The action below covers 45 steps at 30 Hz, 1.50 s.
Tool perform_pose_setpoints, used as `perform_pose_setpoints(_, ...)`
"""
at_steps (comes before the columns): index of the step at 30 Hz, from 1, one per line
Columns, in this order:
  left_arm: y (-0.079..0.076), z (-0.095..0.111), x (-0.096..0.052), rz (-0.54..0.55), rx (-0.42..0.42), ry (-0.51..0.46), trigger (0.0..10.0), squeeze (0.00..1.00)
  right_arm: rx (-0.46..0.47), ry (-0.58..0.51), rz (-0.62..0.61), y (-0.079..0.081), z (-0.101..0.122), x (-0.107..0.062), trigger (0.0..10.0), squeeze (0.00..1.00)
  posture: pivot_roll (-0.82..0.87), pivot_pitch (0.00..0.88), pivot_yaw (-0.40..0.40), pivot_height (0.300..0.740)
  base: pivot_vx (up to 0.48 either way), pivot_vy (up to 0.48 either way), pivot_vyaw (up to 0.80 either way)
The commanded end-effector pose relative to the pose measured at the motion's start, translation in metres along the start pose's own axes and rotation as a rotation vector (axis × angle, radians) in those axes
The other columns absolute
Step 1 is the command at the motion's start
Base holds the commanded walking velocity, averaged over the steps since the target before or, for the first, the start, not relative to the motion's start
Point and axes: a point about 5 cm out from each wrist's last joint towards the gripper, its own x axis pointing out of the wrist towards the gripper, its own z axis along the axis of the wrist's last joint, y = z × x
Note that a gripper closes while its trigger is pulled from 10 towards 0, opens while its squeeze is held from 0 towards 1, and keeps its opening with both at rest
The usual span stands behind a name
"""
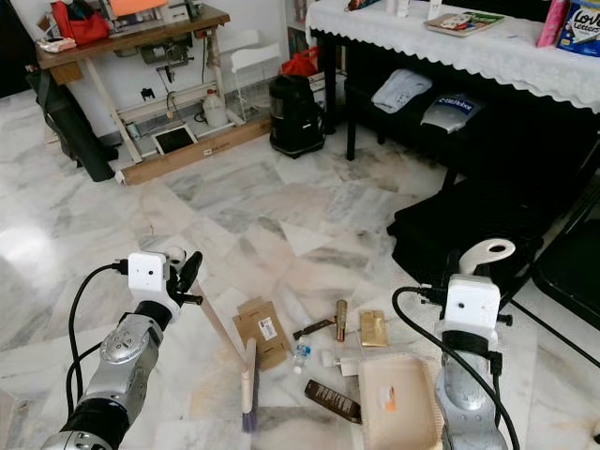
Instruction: Sweep floor
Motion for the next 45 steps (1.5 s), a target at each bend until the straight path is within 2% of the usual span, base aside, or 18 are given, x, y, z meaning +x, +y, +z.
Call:
perform_pose_setpoints(1, 0.005, 0.01, 0.005, 0.017, 0.007, -0.047, 10.0, 0.0, 0.0, -0.01, -0.002, -0.001, 0.003, -0.001, 10.0, 0.0, -0.18, 0.0, 0.1, 0.74, 0.0, 0.0, 0.0)
perform_pose_setpoints(13, 0.011, 0.011, 0.003, 0.021, 0.02, -0.049, 10.0, 0.0, -0.025, 0.056, -0.011, -0.004, -0.004, -0.015, 10.0, 0.0, -0.17, 0.0, 0.114, 0.74, 0.0, 0.0, 0.0)
perform_pose_setpoints(16, 0.01, 0.009, 0.003, 0.015, 0.02, -0.042, 10.0, 0.0, -0.079, 0.089, -0.059, -0.016, -0.01, -0.024, 10.0, 0.0, -0.18, 0.0, 0.121, 0.74, 0.0, 0.0, 0.0)
perform_pose_setpoints(25, 0.008, 0.009, 0.003, 0.008, 0.018, -0.042, 10.0, 0.0, -0.158, 0.099, -0.142, -0.032, -0.011, -0.027, 10.0, 0.0, -0.18, 0.0, 0.124, 0.74, 0.0, 0.0, 0.0)
perform_pose_setpoints(29, 0.008, 0.009, 0.003, 0.006, 0.018, -0.043, 10.0, 0.0, -0.151, 0.116, -0.121, -0.026, -0.016, -0.027, 10.0, 0.0, -0.16, 0.0, 0.123, 0.74, 0.0, 0.0, 0.0)
perform_pose_setpoints(35, 0.012, 0.011, 0.001, 0.007, 0.026, -0.046, 10.0, 0.0, -0.127, 0.117, -0.086, -0.007, -0.022, -0.024, 10.0, 0.0, -0.14, 0.0, 0.133, 0.74, 0.0, 0.0, 0.0)
perform_pose_setpoints(41, 0.016, 0.013, -0.003, -0.001, 0.046, -0.049, 10.0, 0.0, -0.103, 0.105, -0.051, 0.014, -0.025, -0.013, 10.0, 0.0, -0.1, 0.0, 0.157, 0.74, 0.0, 0.0, 0.0)
perform_pose_setpoints(45, 0.02, 0.015, -0.005, -0.004, 0.056, -0.052, 10.0, 0.0, -0.116, 0.067, -0.03, 0.021, -0.021, -0.006, 10.0, 0.0, -0.08, 0.0, 0.165, 0.74, 0.0, 0.0, 0.0)
